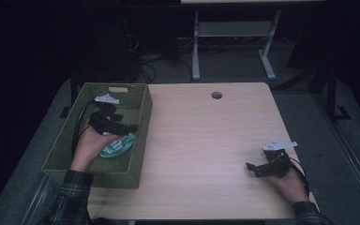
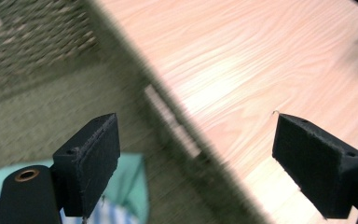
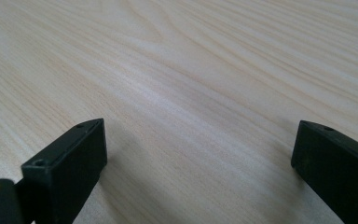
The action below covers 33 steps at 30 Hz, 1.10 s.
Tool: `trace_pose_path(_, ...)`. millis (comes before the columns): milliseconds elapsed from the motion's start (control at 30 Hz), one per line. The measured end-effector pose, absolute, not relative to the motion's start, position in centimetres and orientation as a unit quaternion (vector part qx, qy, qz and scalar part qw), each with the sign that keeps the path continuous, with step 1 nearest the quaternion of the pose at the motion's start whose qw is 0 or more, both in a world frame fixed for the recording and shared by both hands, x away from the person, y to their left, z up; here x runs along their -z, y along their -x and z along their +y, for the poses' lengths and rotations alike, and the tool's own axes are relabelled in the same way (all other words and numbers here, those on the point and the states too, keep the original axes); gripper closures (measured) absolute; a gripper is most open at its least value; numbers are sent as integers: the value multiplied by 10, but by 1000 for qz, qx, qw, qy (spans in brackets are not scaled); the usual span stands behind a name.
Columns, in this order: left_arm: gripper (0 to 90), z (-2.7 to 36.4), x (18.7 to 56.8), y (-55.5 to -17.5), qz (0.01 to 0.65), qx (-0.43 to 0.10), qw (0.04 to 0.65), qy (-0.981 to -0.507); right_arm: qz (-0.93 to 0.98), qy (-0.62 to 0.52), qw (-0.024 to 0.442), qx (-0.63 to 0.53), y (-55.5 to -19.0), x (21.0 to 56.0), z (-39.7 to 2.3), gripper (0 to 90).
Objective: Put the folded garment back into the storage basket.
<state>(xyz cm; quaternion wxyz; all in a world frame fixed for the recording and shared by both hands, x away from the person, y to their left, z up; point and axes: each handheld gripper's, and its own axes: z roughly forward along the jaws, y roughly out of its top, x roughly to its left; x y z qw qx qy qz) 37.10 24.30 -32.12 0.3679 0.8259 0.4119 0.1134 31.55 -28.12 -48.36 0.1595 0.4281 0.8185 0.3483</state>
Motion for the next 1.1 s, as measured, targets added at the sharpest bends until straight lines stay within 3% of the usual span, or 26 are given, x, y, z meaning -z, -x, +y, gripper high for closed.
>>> trace_pose_path(467, 148, 178, 317, -364, 355, -107, 395, -841, 819, -426, 161, -349, -316, 484, -281, 29)
trace_pose_path(1100, 147, 113, 364, -353, 311, -87, 413, -852, 819, -426, 161, -349, -316, 484, -281, 29)
